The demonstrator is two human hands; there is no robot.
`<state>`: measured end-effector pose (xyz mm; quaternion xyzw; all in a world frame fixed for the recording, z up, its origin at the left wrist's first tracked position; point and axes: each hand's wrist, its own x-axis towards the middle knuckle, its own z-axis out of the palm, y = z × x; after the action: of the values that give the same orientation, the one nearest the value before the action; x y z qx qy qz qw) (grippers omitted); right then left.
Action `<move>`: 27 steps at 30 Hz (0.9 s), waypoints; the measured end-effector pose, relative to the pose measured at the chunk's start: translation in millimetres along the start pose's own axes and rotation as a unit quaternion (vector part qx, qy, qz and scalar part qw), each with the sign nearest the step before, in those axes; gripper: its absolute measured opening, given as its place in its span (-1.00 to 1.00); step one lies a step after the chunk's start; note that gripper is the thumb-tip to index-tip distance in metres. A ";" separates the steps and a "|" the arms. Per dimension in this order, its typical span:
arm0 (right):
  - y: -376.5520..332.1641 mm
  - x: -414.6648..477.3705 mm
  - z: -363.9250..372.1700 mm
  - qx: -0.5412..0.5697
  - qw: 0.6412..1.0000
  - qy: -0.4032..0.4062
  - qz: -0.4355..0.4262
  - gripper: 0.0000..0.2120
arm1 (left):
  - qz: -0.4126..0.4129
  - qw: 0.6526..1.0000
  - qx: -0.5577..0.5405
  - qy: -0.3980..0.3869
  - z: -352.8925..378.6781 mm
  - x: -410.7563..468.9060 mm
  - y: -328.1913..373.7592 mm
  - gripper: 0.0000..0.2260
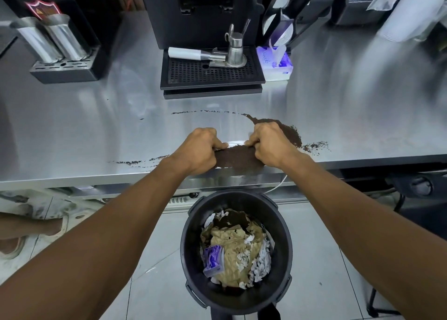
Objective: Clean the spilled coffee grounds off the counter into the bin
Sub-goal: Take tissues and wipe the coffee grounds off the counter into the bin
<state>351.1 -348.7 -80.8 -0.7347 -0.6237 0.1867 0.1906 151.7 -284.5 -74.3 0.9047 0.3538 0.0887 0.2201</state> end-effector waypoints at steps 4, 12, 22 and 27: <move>-1.9 -8.7 -0.1 0.003 1.000 0.005 -0.004 -0.75 | -0.003 1.000 0.004 -0.002 1.4 -4.4 1.7 -0.67; -3.9 -20.9 2.1 0.004 1.000 0.005 0.001 -0.76 | -0.012 1.000 -0.006 -0.007 3.8 -15.7 8.4 -0.66; -8.0 -34.1 -0.6 -0.006 1.000 -0.003 -0.009 -0.77 | -0.007 1.000 0.000 -0.003 3.6 -27.0 16.4 -0.66; -7.2 -39.1 -1.5 -0.012 1.000 -0.013 -0.012 -0.76 | -0.003 1.000 -0.001 -0.017 0.6 -31.4 19.1 -0.65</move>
<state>339.8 -386.4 -74.3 -0.7267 -0.6373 0.1867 0.1756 140.4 -318.5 -66.2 0.9048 0.3527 0.0731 0.2272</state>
